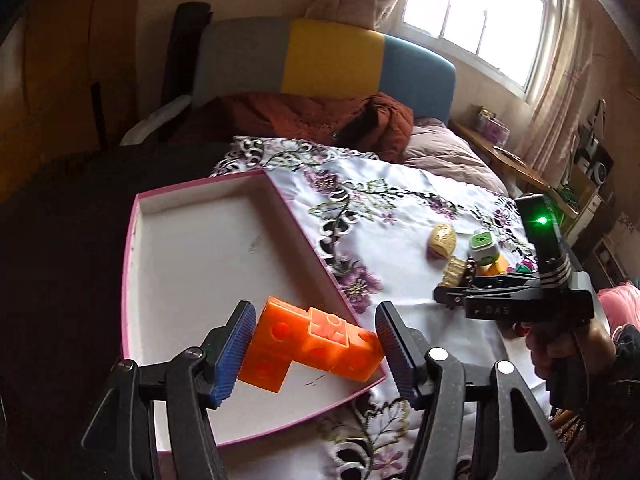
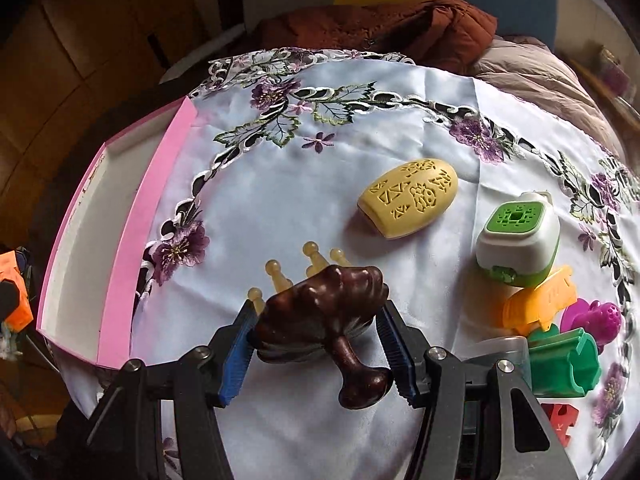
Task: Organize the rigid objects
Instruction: 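Carry the orange block into the pink tray and open the left gripper while the right holds the comb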
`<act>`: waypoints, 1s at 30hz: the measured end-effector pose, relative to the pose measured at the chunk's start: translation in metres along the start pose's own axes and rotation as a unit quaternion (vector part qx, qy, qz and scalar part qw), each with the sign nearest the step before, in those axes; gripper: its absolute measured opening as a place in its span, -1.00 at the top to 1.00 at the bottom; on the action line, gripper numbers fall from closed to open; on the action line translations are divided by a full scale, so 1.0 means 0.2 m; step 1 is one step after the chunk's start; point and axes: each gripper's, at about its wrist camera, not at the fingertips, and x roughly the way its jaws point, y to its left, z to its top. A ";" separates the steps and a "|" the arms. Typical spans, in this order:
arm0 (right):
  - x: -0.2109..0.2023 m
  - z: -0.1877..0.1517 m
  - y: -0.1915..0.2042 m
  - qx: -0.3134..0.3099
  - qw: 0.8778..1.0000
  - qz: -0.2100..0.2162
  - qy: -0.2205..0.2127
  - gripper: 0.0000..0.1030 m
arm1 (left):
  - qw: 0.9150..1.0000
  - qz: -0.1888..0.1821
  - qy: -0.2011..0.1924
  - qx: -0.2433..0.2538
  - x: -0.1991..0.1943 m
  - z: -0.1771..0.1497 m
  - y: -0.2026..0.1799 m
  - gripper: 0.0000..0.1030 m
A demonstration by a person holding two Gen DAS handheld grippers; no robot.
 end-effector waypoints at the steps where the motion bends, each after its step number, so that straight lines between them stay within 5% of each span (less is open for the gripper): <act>1: 0.00 0.00 0.00 -0.001 1.000 -0.002 0.000 -0.16 | 1.000 0.000 0.004 -0.005 0.01 -0.01 0.03 -0.23; 16: 0.00 0.01 0.01 -0.012 1.000 -0.007 0.001 -0.16 | 0.993 0.038 0.025 -0.106 0.28 0.30 0.62 -0.23; 30: 0.01 0.01 0.02 -0.019 1.000 -0.008 0.001 -0.16 | 0.989 0.100 0.070 -0.081 0.71 0.53 0.81 -0.25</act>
